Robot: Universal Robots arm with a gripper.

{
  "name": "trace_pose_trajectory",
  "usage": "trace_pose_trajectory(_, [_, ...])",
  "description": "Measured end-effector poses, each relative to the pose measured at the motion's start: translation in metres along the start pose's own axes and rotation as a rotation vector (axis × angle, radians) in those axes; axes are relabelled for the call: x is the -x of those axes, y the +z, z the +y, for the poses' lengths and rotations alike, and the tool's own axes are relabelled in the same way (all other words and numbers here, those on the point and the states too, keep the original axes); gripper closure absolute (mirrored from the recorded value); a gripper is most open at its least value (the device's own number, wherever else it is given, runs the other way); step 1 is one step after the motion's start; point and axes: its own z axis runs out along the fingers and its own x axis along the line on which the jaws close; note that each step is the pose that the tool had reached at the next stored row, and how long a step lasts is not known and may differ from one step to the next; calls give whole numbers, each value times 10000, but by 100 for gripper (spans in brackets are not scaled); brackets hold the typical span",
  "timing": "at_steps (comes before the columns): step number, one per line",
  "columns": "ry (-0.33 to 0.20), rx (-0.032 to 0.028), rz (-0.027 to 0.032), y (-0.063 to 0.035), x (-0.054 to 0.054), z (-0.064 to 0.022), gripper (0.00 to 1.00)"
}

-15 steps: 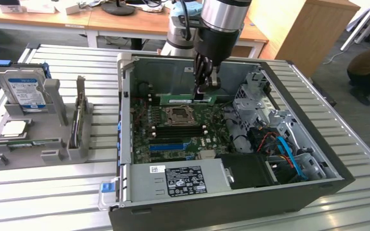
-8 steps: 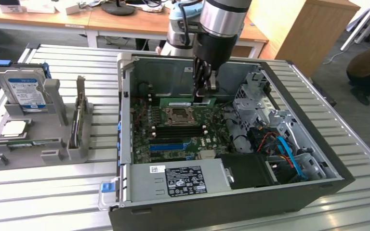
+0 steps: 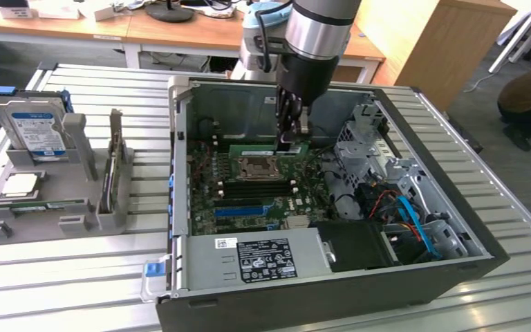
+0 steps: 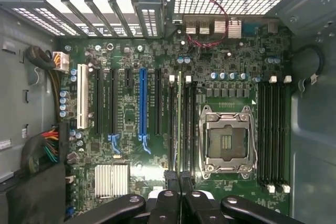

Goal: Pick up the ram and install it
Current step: 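Insert the ram into the slot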

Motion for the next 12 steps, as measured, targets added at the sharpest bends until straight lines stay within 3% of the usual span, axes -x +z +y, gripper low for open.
trace_pose_trajectory(12, [3,-22,-1,127,-1,-1,88])
